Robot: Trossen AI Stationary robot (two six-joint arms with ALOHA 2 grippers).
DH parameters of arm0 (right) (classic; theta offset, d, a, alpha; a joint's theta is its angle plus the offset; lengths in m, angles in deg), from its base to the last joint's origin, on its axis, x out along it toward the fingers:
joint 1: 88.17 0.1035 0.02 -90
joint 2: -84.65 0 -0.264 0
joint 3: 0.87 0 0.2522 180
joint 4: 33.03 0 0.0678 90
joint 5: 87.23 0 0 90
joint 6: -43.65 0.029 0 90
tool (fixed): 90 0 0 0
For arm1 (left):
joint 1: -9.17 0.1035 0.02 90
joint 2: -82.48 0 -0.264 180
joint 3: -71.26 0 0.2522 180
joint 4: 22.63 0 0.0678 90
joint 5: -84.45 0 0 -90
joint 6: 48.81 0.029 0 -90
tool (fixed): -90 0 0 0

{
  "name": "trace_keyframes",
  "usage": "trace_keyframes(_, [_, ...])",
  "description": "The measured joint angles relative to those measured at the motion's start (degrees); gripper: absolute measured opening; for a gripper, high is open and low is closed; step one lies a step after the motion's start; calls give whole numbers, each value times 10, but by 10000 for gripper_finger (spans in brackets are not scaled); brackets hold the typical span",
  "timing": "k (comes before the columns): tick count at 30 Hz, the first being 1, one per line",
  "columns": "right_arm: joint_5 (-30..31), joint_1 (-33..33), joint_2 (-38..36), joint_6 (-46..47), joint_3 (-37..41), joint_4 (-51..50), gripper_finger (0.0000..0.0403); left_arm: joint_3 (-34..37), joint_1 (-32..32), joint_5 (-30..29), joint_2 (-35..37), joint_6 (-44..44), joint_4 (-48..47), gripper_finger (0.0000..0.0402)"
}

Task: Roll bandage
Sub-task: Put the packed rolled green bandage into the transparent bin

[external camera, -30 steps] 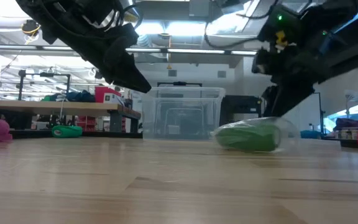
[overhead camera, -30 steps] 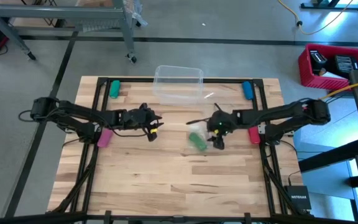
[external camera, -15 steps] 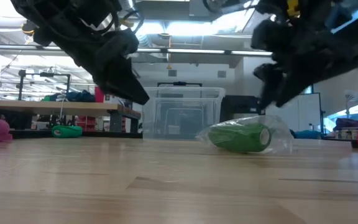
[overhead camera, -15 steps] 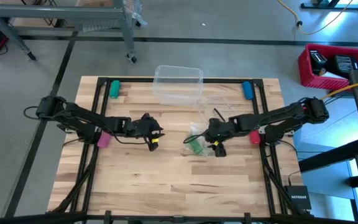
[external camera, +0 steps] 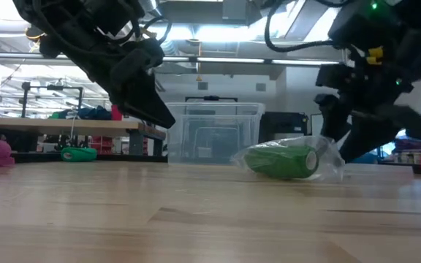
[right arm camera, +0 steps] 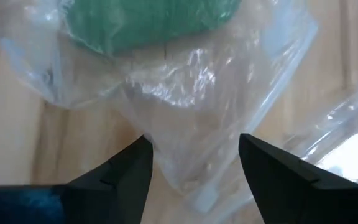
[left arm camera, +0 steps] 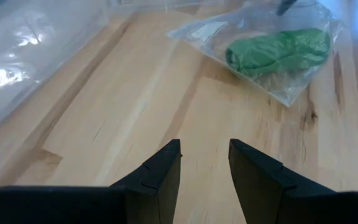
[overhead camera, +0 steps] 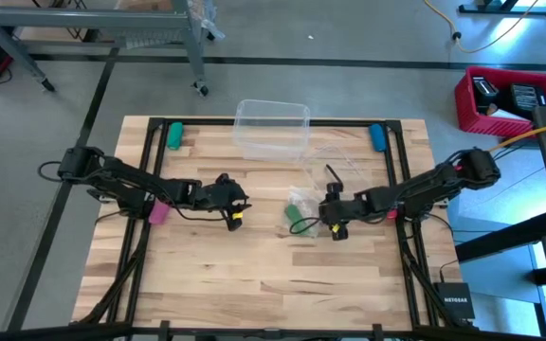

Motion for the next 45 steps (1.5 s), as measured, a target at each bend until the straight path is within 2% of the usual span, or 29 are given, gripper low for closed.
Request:
trace_keyframes(8, [8, -1, 32, -40, 19, 21, 240, 0, 0, -3, 0, -2, -2, 127])
trace_keyframes(13, [90, -1, 58, -41, 19, 68, 224, 0, 0, -16, 0, 3, 0, 127])
trace_keyframes(17, [133, -2, 67, -38, 19, 81, 165, 0, 0, -22, 0, 7, 0, 127])
trace_keyframes(22, [144, -1, 68, -37, 19, 90, 46, 0, 0, -30, 0, 2, 1, 127])
trace_keyframes(24, [147, -1, 68, -39, 19, 102, 13, 0, 0, -30, 0, 1, 2, 127])
trace_keyframes(30, [162, 4, 66, -52, -14, 103, 16, 0, 0, -30, 0, 1, 21, 127])
trace_keyframes(34, [197, 25, 64, -127, -50, 105, 7, -4, 0, -30, 0, -8, 31, 127])
trace_keyframes(38, [262, 42, 63, -213, -78, 109, 14, -7, 4, -29, 0, -79, 33, 127])
trace_keyframes(41, [264, 45, 63, -268, -87, 125, 9, -7, 15, -14, 0, -124, 44, 127])
trace_keyframes(45, [257, 45, 63, -319, -87, 163, 5, -8, 29, -6, 0, -127, 88, 127])
